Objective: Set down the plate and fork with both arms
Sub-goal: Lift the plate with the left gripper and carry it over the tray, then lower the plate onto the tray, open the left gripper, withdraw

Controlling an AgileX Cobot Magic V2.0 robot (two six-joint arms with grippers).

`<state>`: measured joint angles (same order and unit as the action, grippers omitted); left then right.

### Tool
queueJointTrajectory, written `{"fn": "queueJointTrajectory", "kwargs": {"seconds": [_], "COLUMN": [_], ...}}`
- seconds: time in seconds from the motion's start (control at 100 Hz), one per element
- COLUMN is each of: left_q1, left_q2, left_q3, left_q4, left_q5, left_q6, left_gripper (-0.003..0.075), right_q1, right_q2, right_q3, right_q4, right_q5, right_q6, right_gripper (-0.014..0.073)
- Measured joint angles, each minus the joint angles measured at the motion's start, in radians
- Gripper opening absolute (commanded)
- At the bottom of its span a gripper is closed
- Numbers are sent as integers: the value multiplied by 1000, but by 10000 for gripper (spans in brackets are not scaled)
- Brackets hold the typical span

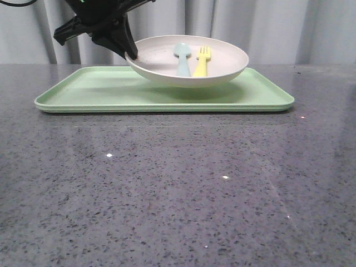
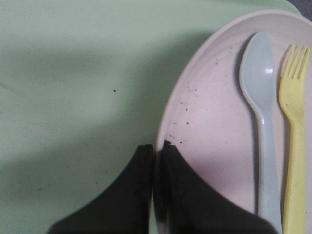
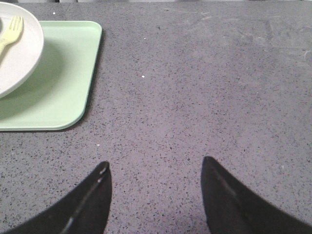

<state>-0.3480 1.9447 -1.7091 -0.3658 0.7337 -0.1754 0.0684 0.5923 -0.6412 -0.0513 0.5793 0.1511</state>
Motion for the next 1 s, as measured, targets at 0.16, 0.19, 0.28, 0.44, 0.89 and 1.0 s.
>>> {"fn": "queueJointTrajectory", "kwargs": {"seconds": [0.16,0.19,0.28,0.44,0.89,1.0], "left_q1": [0,0,0,0,10,10], "left_q2": [6,6,8,19,23,23], "left_q3": [0,0,0,0,0,0], "left_q4": [17,21,26,26,29,29], "left_q5": [-9,-10,-10,-8,-5,-5], "left_q6": [0,0,0,0,-3,-3], "left_gripper": [-21,-21,-20,-20,133,211], "right_q1": [0,0,0,0,0,0], "right_q2": [0,0,0,0,0,0], "right_q3": [0,0,0,0,0,0], "right_q4": [0,0,0,0,0,0], "right_q5": [0,0,0,0,0,0], "right_q6": [0,0,0,0,0,0], "right_gripper": [425,425,425,425,425,425]}}
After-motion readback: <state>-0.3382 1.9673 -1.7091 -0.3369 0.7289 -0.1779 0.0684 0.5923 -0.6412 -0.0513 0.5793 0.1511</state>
